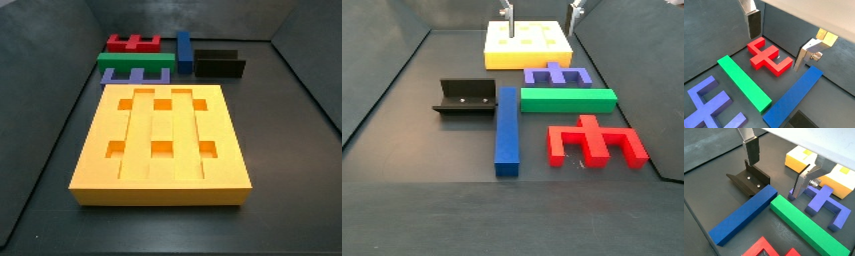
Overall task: Pick up the green object. Move up. Move to above the board. Insert the green object.
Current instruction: Pick up the green object.
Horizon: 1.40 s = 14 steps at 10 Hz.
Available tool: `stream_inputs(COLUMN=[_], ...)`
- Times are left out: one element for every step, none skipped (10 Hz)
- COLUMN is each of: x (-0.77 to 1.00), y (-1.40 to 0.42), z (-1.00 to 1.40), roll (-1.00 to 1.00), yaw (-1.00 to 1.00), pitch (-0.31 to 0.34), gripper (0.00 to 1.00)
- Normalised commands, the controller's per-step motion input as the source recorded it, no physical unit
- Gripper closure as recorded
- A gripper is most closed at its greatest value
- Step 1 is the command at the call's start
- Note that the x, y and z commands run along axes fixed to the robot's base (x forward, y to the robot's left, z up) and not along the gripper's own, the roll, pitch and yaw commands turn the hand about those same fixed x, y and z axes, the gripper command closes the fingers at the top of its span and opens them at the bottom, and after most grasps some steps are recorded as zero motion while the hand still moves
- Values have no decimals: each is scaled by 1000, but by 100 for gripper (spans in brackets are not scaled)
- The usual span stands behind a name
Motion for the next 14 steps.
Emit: stream_inputs(x=[0, 0, 69, -263, -411, -363, -266, -240, -231, -163, -106, -20, 0, 0], y=[0, 0, -77, -86, -109, 0, 0, 0, 0, 0, 0, 0, 0, 0], z=[43, 0, 0, -286, -389, -417, -346, -274, -260, -274, -263, -266, -320, -329], roll=[0, -4, 0, -113, -144, -131, -53, 0, 0, 0, 0, 0, -3, -9], yaw=[0, 0, 0, -160, -569, -757, -894, -949, -957, -1000, -1000, -1000, -1000, -1000], pitch=[0, 0, 0, -101, -60, -59, -44, -50, -44, -4, 0, 0, 0, 0], gripper=[0, 0, 0, 0, 0, 0, 0, 0, 0, 0, 0, 0, 0, 0])
